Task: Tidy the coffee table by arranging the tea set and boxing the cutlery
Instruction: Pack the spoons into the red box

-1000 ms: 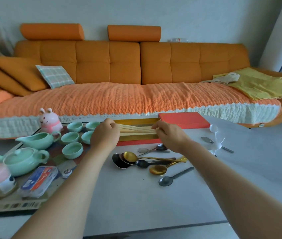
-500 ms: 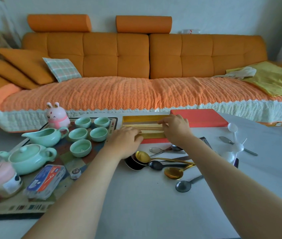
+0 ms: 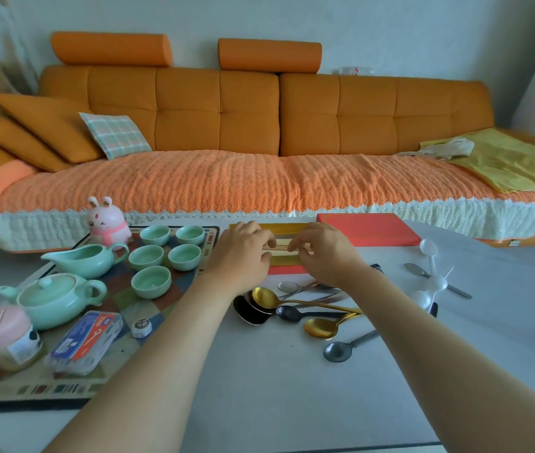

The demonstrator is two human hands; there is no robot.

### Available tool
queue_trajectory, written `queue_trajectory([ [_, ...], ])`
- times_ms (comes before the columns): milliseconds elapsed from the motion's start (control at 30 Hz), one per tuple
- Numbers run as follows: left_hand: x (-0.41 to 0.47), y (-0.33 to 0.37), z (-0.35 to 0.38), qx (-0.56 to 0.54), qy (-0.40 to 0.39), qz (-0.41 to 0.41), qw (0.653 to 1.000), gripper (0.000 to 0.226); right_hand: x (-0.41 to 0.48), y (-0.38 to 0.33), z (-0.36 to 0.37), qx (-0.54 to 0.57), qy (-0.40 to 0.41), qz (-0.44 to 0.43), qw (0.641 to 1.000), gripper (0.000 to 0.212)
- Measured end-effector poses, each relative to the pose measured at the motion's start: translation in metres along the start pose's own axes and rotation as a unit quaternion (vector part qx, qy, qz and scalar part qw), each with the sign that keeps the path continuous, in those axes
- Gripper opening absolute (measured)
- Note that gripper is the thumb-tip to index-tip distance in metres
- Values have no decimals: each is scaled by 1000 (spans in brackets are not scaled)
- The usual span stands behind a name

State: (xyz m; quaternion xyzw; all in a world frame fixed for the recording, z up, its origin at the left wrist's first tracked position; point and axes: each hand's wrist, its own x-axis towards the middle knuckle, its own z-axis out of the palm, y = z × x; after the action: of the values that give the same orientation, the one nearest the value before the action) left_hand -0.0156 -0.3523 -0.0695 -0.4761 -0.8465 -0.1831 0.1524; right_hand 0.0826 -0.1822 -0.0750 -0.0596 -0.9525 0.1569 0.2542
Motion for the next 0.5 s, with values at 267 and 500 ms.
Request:
queue_trajectory([
  [267, -17, 19, 0, -58, -139, -28, 988, 23, -10, -24, -13, -112, -260, 57, 957, 24],
  [500, -19, 27, 4, -63, -164, -35, 984, 36, -22, -20, -10, -151, -224, 36, 962, 20],
])
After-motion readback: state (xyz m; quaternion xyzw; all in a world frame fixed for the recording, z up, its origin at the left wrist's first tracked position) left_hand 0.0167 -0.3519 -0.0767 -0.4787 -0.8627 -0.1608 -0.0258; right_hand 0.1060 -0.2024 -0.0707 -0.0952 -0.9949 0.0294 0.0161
